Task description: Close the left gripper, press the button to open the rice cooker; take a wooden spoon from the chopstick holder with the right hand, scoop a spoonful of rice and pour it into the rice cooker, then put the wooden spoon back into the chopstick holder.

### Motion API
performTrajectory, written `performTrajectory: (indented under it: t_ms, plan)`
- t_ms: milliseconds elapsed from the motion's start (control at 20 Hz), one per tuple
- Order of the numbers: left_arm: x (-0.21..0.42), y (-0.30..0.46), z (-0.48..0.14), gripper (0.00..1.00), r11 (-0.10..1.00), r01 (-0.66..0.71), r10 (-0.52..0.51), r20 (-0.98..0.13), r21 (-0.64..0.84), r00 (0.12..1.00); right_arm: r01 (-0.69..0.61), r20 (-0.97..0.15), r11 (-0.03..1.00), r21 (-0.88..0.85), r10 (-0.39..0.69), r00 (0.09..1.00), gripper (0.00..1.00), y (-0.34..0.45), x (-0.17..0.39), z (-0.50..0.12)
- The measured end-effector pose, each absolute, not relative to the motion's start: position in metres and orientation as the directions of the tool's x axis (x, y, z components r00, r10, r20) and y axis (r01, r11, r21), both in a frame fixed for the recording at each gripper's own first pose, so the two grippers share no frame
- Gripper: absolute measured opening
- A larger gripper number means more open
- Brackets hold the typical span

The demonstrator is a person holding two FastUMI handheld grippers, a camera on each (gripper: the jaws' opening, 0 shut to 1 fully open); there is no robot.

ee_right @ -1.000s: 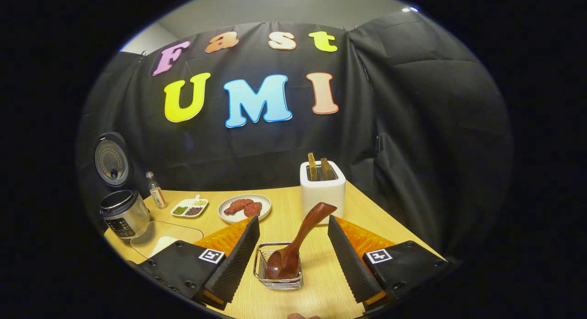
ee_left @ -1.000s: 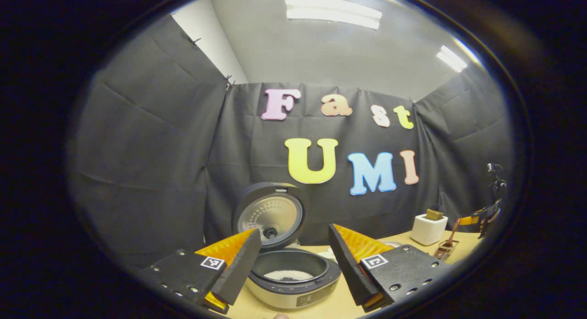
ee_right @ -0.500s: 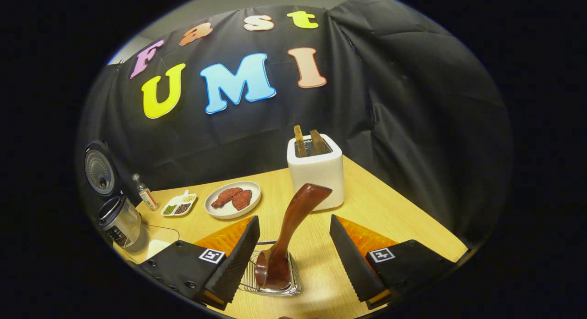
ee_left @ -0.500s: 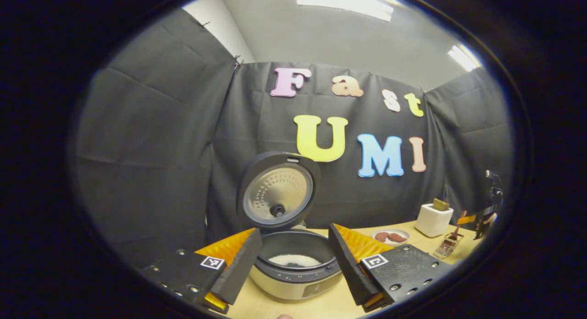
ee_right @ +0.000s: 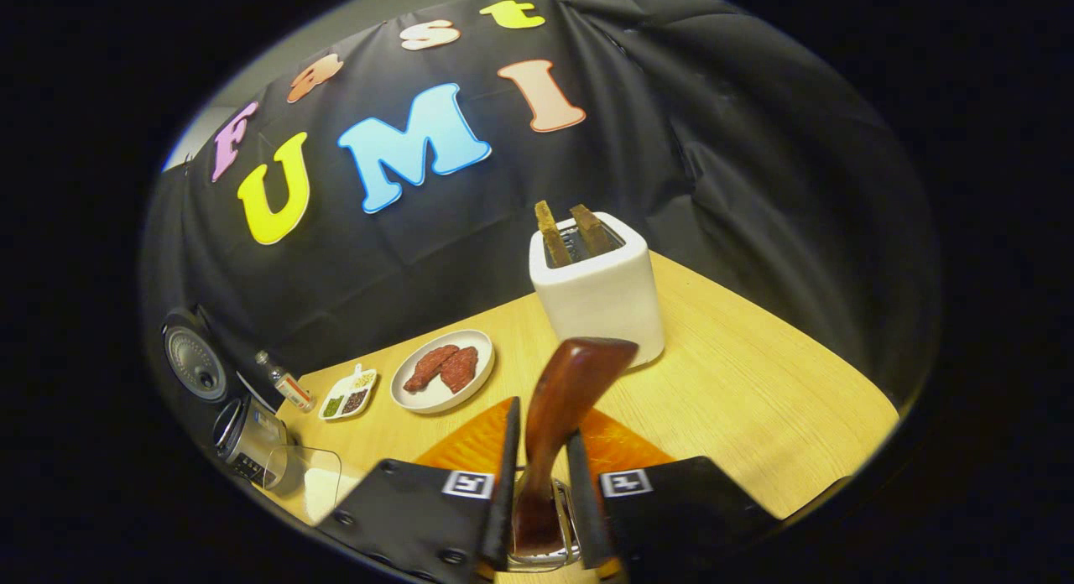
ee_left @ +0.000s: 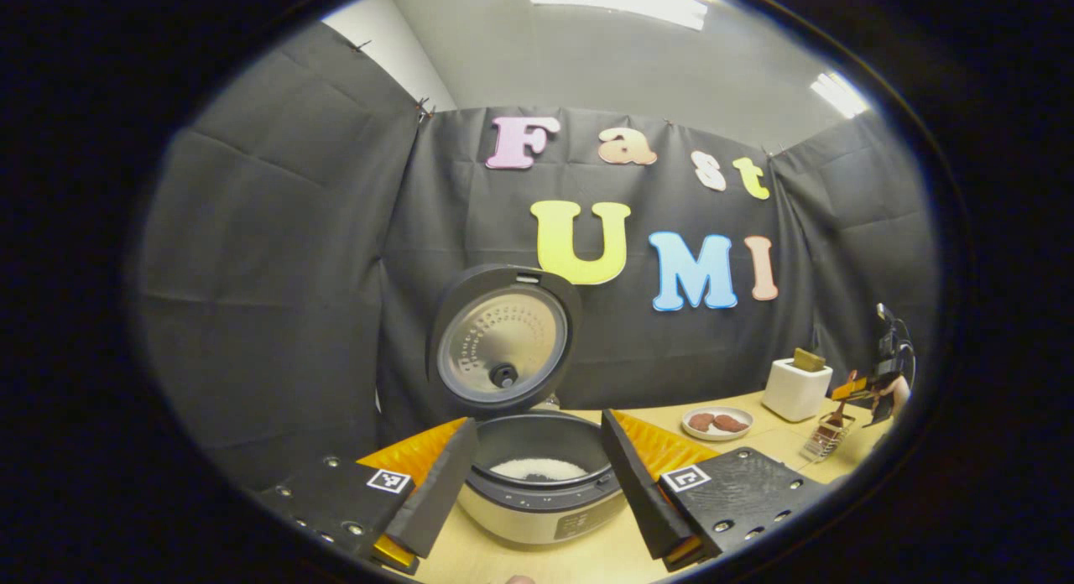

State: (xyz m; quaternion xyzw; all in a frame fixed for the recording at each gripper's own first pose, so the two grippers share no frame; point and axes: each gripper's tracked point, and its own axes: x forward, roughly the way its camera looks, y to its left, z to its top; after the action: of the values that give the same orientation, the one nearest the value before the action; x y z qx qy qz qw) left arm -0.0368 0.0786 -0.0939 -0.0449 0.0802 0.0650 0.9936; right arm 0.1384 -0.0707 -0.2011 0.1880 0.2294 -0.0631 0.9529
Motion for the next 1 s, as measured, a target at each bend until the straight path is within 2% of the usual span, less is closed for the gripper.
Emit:
performTrajectory:
  t_ms: [50,100,200,250,1000]
  plan:
    - [-0.036,0.079,-0.095,0.92,0.988,-0.137,0.124,-0.164,-0.070,0.979,0.213,-0.461,0.913,0.348,-0.031,0.887,0.27,-0.071,0.131,-0.194]
    - [-0.036,0.079,-0.097,0.92,0.988,-0.139,0.127,-0.164,-0.062,0.978,0.215,-0.449,0.901,0.377,-0.025,0.893,0.21,-0.068,0.146,-0.203]
    - [-0.035,0.075,-0.100,0.92,0.989,-0.132,0.120,-0.168,-0.064,0.978,0.206,-0.430,0.904,0.374,-0.028,0.902,0.20,-0.067,0.133,-0.196]
    - [-0.034,0.073,-0.102,0.92,0.989,-0.127,0.113,-0.172,-0.070,0.979,0.198,-0.425,0.909,0.367,-0.025,0.905,0.14,-0.065,0.127,-0.192]
    - [-0.026,0.036,-0.118,0.92,0.986,-0.009,-0.016,-0.145,-0.167,0.989,0.181,-0.202,0.965,0.192,-0.142,0.969,0.14,-0.054,0.056,-0.055]
